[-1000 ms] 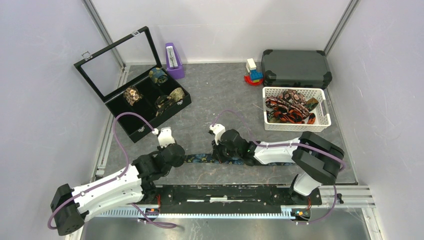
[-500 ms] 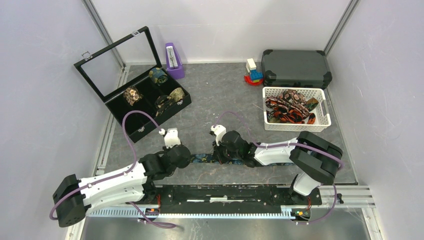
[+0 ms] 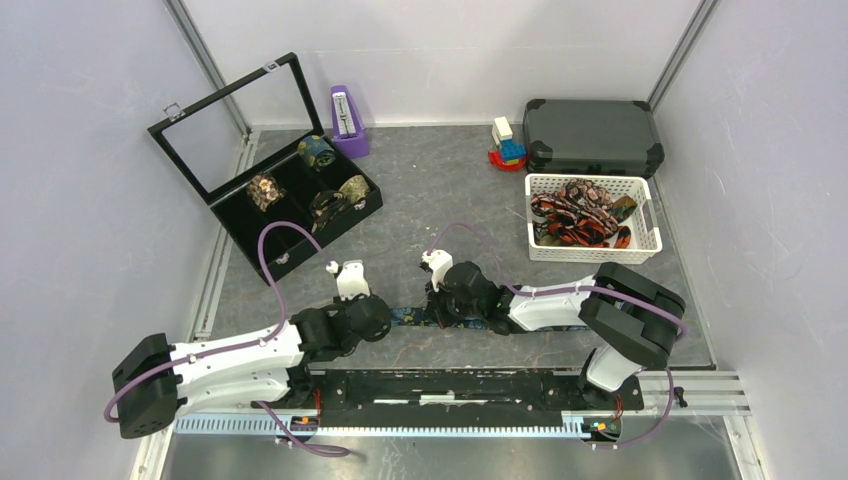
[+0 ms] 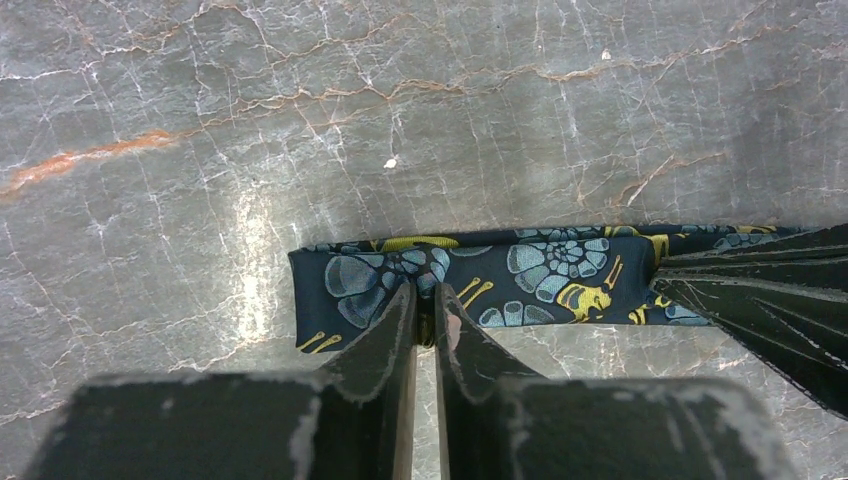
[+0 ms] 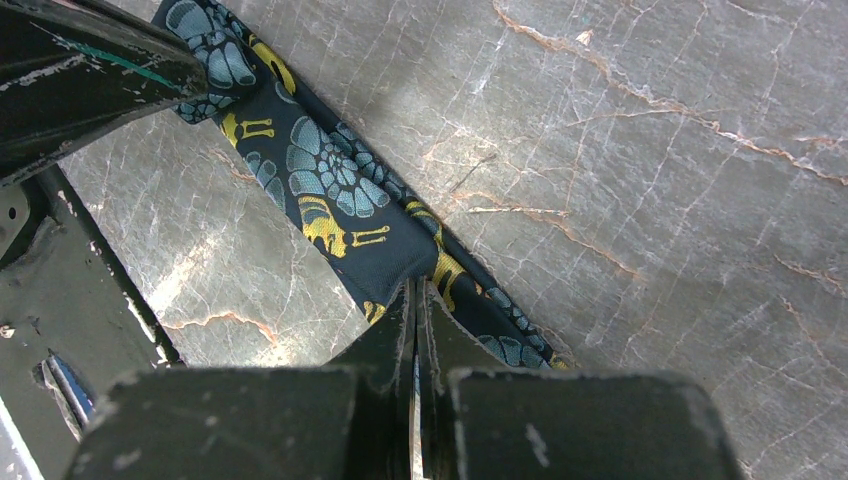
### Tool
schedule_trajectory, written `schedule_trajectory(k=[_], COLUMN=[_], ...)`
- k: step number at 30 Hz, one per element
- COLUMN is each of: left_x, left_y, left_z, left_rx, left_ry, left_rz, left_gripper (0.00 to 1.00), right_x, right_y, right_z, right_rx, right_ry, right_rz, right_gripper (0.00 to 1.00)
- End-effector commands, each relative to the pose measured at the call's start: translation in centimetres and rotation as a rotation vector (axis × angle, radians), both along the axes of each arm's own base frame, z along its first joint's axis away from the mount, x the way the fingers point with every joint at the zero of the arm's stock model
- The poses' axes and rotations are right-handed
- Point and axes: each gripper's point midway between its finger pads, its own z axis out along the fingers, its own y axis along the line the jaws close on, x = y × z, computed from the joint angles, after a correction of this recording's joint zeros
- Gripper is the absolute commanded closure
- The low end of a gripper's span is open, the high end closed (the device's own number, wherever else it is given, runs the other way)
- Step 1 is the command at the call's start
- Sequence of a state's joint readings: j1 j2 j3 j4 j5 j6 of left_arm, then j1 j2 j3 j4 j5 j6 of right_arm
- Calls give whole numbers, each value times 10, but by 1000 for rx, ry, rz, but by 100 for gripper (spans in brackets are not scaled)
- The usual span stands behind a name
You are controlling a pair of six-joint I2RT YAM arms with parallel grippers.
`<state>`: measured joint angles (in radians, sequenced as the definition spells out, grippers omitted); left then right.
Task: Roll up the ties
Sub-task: Roll the tie at the center of the board.
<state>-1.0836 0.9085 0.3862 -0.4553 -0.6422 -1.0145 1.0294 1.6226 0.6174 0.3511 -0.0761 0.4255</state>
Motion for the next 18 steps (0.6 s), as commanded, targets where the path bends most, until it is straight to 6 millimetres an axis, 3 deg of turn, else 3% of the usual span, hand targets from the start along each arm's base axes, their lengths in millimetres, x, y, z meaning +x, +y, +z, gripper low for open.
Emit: schedule_trajectory(k=[1, 6, 8, 13, 18], left_x=[10, 9, 9, 8, 6], left_y=[-11, -8, -7, -7, -1], left_z=[16, 16, 16, 17, 13], left_rx=[-90, -112, -120, -162, -217], left_ry=[-53, -61, -64, -82, -91], left_rz=[58, 69, 71, 74, 109], left_gripper=[76, 56, 55, 57, 73], right_x=[0, 0, 0, 0, 0], right_y=[2, 11, 14, 29, 48], right_z=[6, 21, 26, 46, 67], right_rx=[21, 48, 59, 108, 172], right_ry=[-1, -12, -14, -21, -15], right_rz=[5, 18, 24, 40, 50], right_gripper=[100, 100, 100, 100, 100])
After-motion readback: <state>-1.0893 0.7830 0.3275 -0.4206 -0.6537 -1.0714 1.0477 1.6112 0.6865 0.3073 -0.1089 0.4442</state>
